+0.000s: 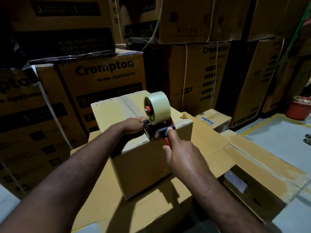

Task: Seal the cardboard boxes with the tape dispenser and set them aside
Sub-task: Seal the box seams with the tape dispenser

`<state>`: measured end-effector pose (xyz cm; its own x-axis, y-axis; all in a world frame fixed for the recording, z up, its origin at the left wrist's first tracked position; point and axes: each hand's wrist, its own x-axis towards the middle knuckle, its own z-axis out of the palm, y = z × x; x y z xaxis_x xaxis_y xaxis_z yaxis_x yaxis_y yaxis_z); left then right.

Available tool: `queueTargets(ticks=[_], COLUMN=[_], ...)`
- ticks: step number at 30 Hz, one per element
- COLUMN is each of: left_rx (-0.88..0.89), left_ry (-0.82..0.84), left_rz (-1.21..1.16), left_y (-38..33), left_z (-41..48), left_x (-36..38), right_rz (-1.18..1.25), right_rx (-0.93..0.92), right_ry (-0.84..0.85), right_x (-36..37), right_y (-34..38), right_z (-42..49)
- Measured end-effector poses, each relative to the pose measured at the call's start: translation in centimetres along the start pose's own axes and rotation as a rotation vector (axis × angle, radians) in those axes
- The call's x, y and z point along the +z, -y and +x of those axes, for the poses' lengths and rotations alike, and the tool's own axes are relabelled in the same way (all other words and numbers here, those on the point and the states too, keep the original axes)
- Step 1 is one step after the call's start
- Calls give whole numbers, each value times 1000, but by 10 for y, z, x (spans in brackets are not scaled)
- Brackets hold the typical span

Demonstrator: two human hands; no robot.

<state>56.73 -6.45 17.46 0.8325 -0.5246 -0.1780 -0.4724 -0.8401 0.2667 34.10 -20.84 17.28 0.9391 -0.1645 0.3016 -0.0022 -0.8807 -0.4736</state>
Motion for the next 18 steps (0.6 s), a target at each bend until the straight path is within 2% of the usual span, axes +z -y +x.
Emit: queueTargets(ticks=[5, 11, 18], left_rx=[11, 70, 37], left_ry=[122, 192, 200], left_rz=[141, 67, 100], left_y=[-4, -3, 5], left_z=[-3, 2, 10], left_x=[-6, -7, -3], right_rz=[31, 64, 58], right_rx=[-39, -44, -24], right_ry=[-39, -71, -45], right_x=[2, 12, 19], right_y=[-16, -30, -41], right_z=[-25, -38, -52])
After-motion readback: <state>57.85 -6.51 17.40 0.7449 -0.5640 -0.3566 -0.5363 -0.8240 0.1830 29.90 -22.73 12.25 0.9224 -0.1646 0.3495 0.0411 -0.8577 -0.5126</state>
